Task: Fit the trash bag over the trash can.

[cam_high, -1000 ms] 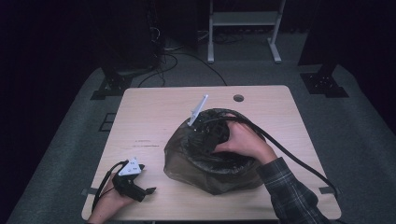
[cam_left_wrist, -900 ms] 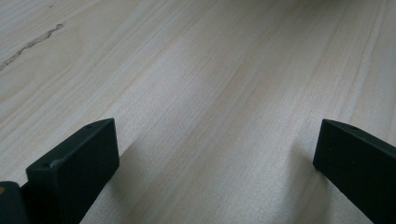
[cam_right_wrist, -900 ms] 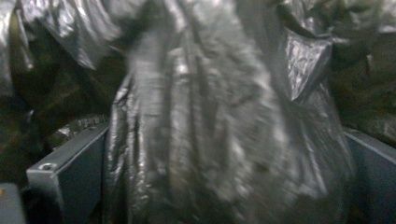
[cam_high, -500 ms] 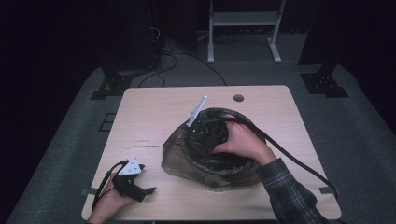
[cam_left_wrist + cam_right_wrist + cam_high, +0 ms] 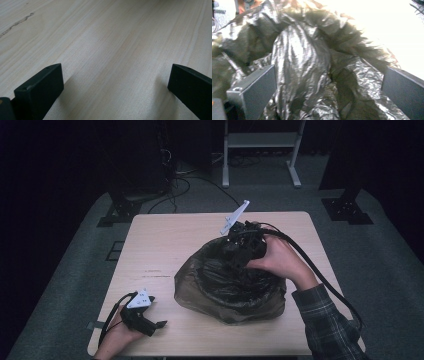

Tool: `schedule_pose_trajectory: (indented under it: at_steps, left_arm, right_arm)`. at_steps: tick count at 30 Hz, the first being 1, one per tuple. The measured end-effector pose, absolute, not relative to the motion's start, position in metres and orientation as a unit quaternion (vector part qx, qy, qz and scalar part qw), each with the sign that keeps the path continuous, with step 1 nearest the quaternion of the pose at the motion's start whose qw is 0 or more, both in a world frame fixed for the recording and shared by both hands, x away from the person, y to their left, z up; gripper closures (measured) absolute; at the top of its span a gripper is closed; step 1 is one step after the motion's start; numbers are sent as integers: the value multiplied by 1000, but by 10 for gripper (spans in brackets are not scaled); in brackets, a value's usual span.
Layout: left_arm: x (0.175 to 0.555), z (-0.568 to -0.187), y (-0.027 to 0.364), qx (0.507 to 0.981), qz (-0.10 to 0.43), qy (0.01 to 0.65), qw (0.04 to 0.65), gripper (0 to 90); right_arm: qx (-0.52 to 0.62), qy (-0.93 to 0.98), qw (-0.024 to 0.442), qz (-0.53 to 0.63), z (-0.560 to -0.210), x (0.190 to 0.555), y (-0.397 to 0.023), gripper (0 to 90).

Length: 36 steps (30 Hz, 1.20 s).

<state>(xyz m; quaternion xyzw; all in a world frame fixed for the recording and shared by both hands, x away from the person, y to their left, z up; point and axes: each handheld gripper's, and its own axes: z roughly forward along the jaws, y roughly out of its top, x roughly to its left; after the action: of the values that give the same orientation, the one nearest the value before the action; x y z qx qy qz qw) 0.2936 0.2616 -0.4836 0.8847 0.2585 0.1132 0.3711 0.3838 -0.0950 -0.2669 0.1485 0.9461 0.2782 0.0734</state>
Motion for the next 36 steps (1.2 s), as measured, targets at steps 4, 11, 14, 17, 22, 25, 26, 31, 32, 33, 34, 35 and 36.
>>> schedule_pose_trajectory:
  at_steps: [4,11,14,17,22,25,26,31,32,33,34,35,36]
  left_arm:
    - [294,-484,262,885,113,258,371,0]
    - [294,-484,262,885,113,258,371,0]
    - [294,-484,262,885,113,259,371,0]
    - [294,-484,262,884,114,259,372,0]
    - [294,-484,262,884,114,259,372,0]
    - [294,-484,262,884,114,258,372,0]
    - [294,-484,262,885,114,258,371,0]
    - [294,-484,262,885,113,259,371,0]
    - [294,-484,262,885,113,258,371,0]
    - [294,-484,262,885,113,259,371,0]
    - [294,-484,262,885,113,258,371,0]
    - [294,-484,262,885,113,259,371,0]
    - [294,-484,262,885,113,258,371,0]
  right_arm:
    - [151,948,62,275,-279,389,-89,0]
    - [155,956,38,247,-306,397,-71,0]
    - [160,958,26,237,-316,400,-66,0]
    - [158,961,23,225,-323,401,-60,0]
    - [154,964,13,215,-329,398,-55,0]
    - [152,966,13,209,-332,398,-53,0]
    - [152,966,12,211,-332,399,-54,0]
    - [152,962,23,227,-324,397,-58,0]
    - [153,960,26,232,-320,396,-60,0]
    - [154,959,29,237,-317,395,-63,0]
    - [153,957,32,243,-314,395,-65,0]
    - [152,957,34,246,-312,394,-67,0]
    - [154,955,38,251,-308,393,-70,0]
